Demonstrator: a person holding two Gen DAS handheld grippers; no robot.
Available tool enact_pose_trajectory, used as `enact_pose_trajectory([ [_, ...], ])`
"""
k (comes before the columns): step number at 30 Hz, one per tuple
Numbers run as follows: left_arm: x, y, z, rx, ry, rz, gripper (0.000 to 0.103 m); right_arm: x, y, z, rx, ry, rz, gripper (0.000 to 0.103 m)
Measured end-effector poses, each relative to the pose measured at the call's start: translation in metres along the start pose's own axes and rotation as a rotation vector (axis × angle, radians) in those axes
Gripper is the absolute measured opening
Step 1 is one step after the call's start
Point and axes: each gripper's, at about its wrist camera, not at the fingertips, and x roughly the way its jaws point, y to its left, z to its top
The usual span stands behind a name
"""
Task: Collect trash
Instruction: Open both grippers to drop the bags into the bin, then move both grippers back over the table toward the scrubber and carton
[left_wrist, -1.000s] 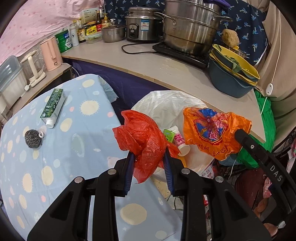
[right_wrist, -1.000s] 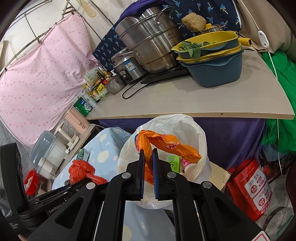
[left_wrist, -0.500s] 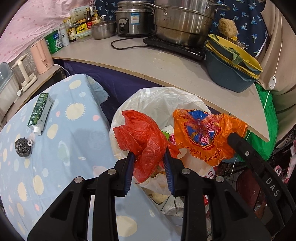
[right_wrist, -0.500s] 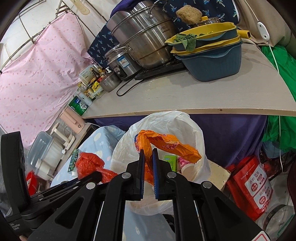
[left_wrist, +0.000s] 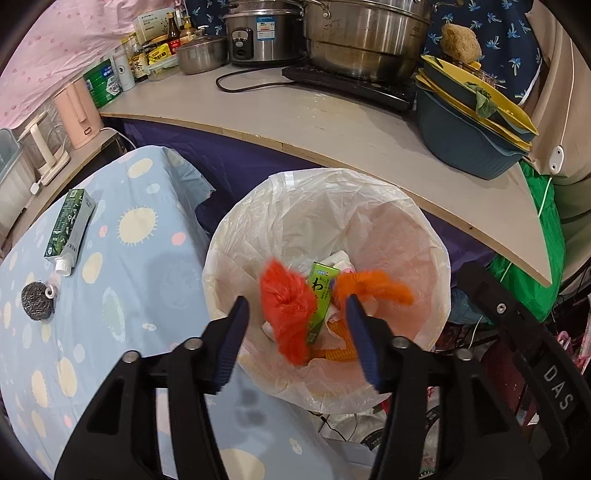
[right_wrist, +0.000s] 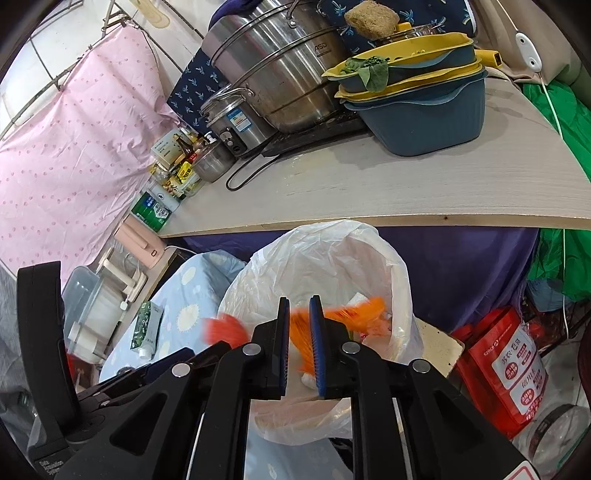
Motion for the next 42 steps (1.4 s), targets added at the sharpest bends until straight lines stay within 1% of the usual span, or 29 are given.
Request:
enact_pose_trajectory([
  [4,0.001,-0.001,0.0,0.002,-0.003,0.01,0.061,-0.001,-0.001,0.0,0.007,-0.004,0.002,0.018],
  [8,0.002,0.001,0.0,-0.007,0.002,0.015,0.061,-0.003,-0.001,0.0,0.004,-0.008,0.0,0.021],
  [10,0.001,0.002,-0.001,-0.012,0.003,0.02,0.065,-0.004,-0.001,-0.001,0.006,-0.01,0.0,0.024],
  [11,0.0,0.003,-0.001,-0.015,0.0,0.022,0.07,-0.004,-0.001,-0.001,0.008,-0.011,-0.001,0.025],
  [12,-0.001,0.004,-0.002,-0.018,-0.005,0.024,0.071,-0.005,-0.001,-0.001,0.009,-0.012,-0.001,0.025],
  [21,-0.013,0.015,-0.002,-0.041,-0.023,0.024,0.071,-0.007,0.009,-0.002,-0.002,-0.016,0.007,0.028],
  [23,-0.016,0.02,-0.002,-0.051,-0.027,0.028,0.071,-0.009,0.013,-0.002,-0.006,-0.02,0.01,0.03],
  [24,-0.018,0.022,-0.002,-0.057,-0.028,0.029,0.071,-0.01,0.015,-0.003,-0.007,-0.024,0.012,0.034],
  [25,-0.019,0.025,-0.002,-0.063,-0.031,0.031,0.071,-0.011,0.018,-0.003,-0.009,-0.027,0.014,0.037],
  [28,-0.024,0.035,-0.003,-0.086,-0.038,0.04,0.074,-0.011,0.026,-0.004,-0.019,-0.031,0.017,0.04],
  [30,-0.028,0.042,-0.003,-0.104,-0.045,0.048,0.079,-0.011,0.032,-0.005,-0.026,-0.032,0.019,0.042],
  [35,-0.038,0.067,-0.007,-0.151,-0.063,0.073,0.084,-0.009,0.046,-0.01,-0.043,-0.029,0.026,0.05],
  [38,-0.042,0.084,-0.01,-0.186,-0.068,0.087,0.085,-0.006,0.058,-0.014,-0.063,-0.018,0.03,0.051],
  [42,-0.047,0.11,-0.016,-0.233,-0.067,0.109,0.086,0.002,0.08,-0.023,-0.106,-0.003,0.033,0.055],
])
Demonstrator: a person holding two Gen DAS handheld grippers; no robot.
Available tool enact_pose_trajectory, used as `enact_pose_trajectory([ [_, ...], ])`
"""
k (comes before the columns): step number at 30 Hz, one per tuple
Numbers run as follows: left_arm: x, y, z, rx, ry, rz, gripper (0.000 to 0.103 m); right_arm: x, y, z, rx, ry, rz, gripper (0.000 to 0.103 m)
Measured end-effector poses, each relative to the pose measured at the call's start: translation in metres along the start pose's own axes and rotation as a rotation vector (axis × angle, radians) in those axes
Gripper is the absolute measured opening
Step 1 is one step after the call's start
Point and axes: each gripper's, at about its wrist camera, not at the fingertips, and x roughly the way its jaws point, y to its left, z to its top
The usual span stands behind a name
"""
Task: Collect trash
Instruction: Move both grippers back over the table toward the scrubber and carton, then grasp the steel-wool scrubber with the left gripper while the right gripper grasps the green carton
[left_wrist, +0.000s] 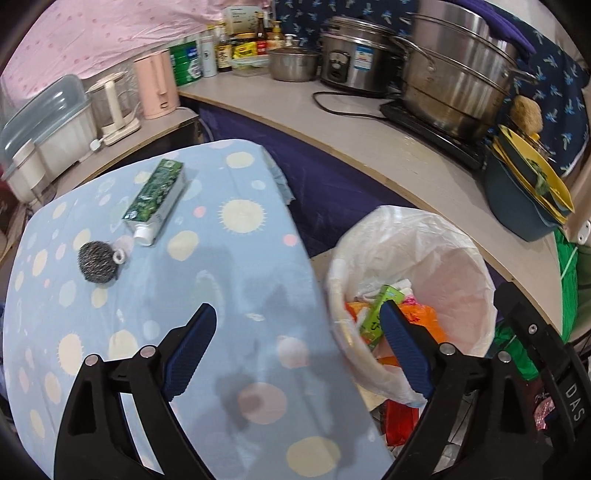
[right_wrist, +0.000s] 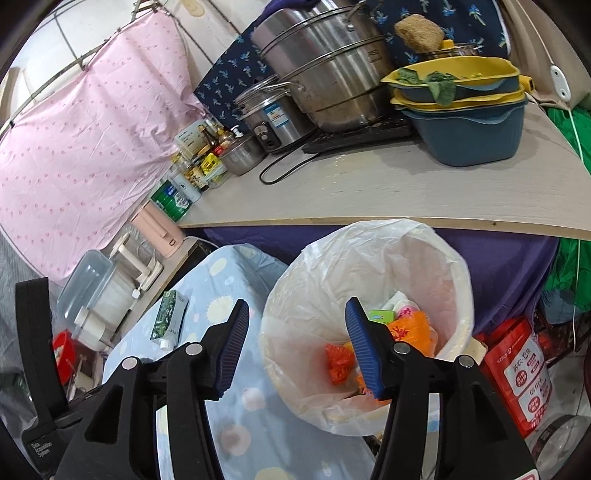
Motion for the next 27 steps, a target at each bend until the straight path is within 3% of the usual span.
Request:
enact_pose_trajectory([
  [16,0.009,0.147,-0.002,-0.224,0.033,0.157,0.087,0.066,0.113,-0.04,-0.168,0.129,0.086,0.06],
  [27,0.027,0.233,0.005,-0.336,0.045,0.203,0.087,0.129,0.192,-0.064,-0.261,0.209,0.13,0.06],
])
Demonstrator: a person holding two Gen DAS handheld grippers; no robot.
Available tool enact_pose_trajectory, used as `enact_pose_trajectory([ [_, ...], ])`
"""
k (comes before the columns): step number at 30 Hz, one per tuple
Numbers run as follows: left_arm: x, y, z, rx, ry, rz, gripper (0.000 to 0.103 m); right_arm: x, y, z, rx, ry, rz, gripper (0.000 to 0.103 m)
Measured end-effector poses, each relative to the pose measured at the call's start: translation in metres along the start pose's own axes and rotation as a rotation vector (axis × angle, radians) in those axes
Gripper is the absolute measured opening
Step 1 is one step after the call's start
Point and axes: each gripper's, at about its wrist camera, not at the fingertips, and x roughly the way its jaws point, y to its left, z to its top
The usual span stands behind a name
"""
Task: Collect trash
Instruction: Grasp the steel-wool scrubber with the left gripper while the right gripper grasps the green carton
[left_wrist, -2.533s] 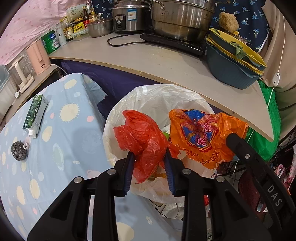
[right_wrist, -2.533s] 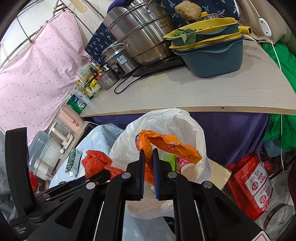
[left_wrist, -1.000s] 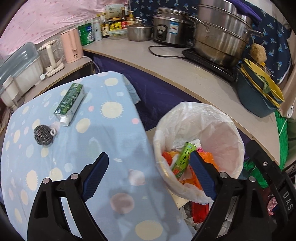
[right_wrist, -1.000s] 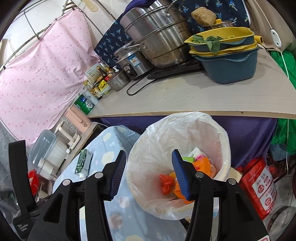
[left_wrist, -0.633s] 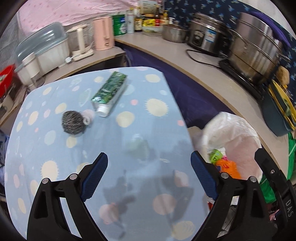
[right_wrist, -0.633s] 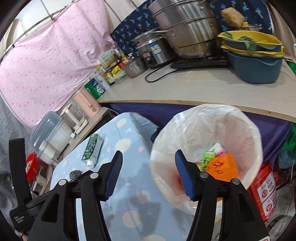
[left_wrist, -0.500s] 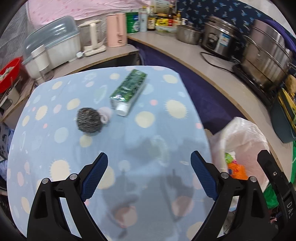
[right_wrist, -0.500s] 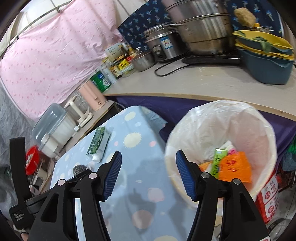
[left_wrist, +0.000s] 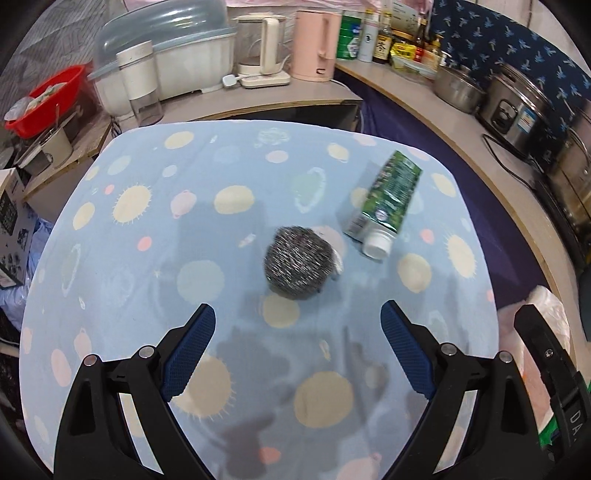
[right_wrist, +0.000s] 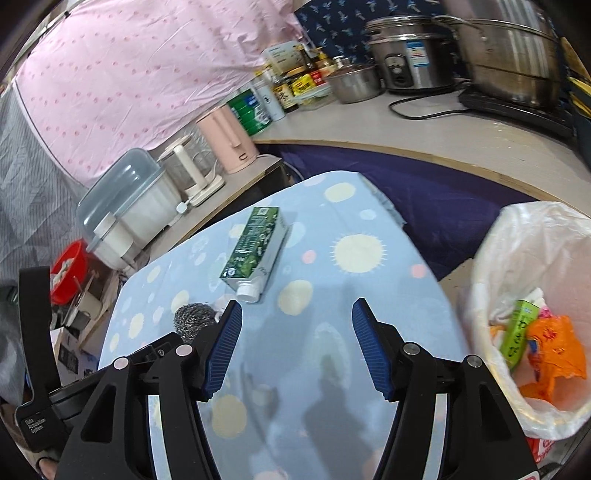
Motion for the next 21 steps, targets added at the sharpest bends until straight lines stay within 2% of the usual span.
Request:
enact_pose_trajectory([
  [11,0.054,0.014,0.027,0.004,0.039,-0.009,0.086,0.083,0.041,0.026,-0.044,0.063,0.007,0.061],
  [16,0.073,0.019,0.031,-0.005,0.069,-0.06,0.08,0.122,0.055,0.032,-0.066,0.102,0.001,0.062],
  [21,0.081,0.02,0.032,0.003,0.065,-0.092,0.075,0.15,0.065,0.035,-0.085,0.13,-0.001,0.064],
])
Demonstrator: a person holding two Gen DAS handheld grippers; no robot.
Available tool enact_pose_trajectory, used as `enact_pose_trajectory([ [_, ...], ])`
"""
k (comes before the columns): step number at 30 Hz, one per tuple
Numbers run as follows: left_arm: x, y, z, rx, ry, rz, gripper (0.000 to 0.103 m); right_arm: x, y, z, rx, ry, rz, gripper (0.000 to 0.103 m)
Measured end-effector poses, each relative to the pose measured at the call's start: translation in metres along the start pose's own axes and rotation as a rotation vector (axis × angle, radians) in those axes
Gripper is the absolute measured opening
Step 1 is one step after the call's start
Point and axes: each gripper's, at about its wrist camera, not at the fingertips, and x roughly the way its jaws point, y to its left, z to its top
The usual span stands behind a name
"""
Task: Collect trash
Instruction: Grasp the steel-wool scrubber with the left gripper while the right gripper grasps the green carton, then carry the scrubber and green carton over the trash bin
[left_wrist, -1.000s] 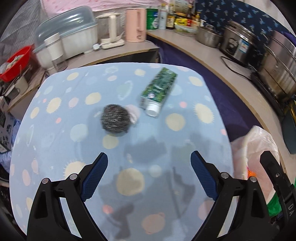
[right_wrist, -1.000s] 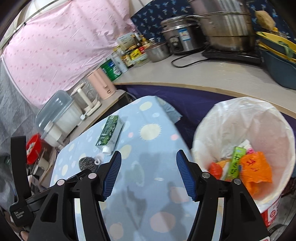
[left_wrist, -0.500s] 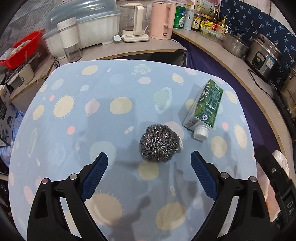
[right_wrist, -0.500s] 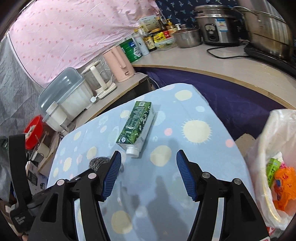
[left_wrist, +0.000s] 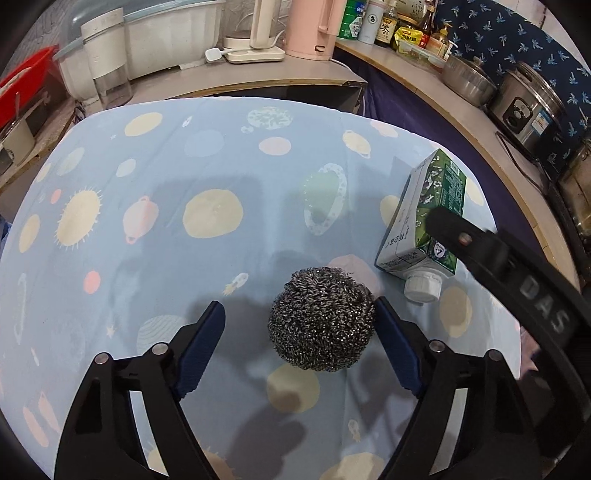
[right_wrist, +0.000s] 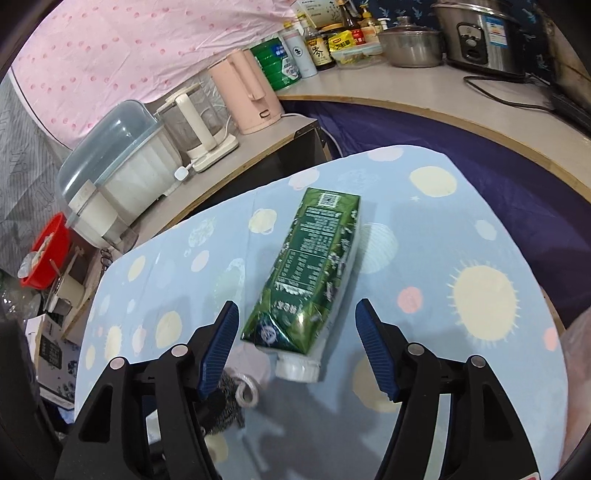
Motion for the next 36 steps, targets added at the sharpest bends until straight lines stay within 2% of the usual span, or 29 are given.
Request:
enact_pose_trajectory([
  [4,0.003,0.003,-0.001,-0.006,0.014,-0.043,0.067,0.018,0.003,0.004,-0.013,0.026,-0.02,0.064],
  [6,0.003,0.002,0.0,-0.008,0.014,-0.061,0.058,0.025,0.003,0.004,-0.014,0.044,-0.028,0.064],
  [9,0.002,-0.001,0.001,-0.009,0.015,-0.07,0.052,0.028,-0.001,0.004,-0.008,0.055,-0.009,0.06],
  [13,-0.006,-0.001,-0.008,-0.032,0.019,-0.072,0.05,0.021,0.0,0.002,-0.038,0.057,-0.017,0.052],
  [20,-0.036,0.016,-0.048,-0.084,0.006,-0.06,0.049,-0.019,-0.004,-0.02,-0.086,0.022,-0.043,0.049],
  [30,-0.091,0.049,-0.116,-0.151,-0.011,0.002,0.049,-0.085,-0.009,-0.083,-0.126,0.052,-0.043,0.049],
  [36,-0.123,0.061,-0.156,-0.182,-0.027,0.009,0.049,-0.114,0.001,-0.12,-0.167,0.068,-0.036,0.049],
])
